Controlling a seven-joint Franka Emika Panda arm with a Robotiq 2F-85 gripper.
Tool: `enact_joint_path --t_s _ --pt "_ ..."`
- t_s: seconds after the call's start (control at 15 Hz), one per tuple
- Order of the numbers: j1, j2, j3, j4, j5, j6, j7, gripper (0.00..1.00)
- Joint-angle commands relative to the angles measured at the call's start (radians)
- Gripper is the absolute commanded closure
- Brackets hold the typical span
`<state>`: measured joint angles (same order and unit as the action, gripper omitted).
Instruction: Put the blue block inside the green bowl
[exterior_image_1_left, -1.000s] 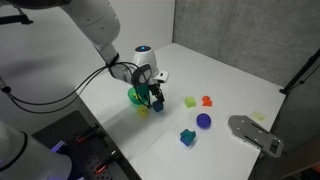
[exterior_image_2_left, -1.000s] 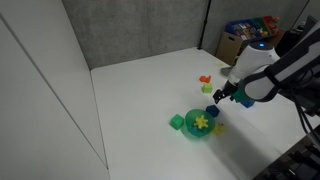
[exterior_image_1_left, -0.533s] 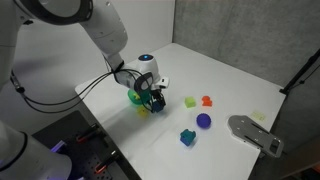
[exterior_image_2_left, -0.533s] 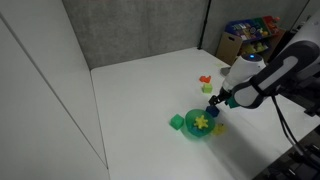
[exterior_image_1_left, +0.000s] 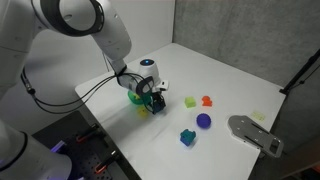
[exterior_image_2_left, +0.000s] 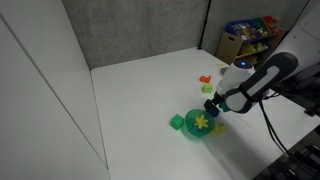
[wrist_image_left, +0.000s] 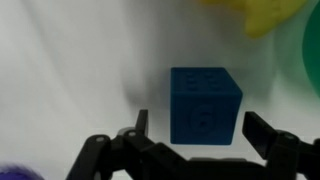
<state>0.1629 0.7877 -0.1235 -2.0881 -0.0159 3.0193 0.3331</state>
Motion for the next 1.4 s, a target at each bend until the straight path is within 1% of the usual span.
enact_joint_path --t_s 0.0,0.07,0.27,0.4,0.93,1.2,1.33 --pt "0.019 0.023 -0.020 0.025 0.030 0.022 -0.032 0.34" --pt "0.020 0.016 -0.018 0.021 0.031 0.024 -0.034 0.44" --pt "0.021 -0.021 -0.005 0.001 0.040 0.016 -0.034 0.67" --pt "0.033 -0.048 -0.006 -0.008 0.047 0.016 -0.027 0.69" --pt "0.108 -0.218 -0.008 -0.086 0.058 0.043 -0.014 0.69" --pt "0.109 -0.293 0.023 -0.158 0.057 0.048 -0.022 0.69" --pt "0.095 -0.317 0.056 -0.191 0.064 0.045 -0.028 0.69"
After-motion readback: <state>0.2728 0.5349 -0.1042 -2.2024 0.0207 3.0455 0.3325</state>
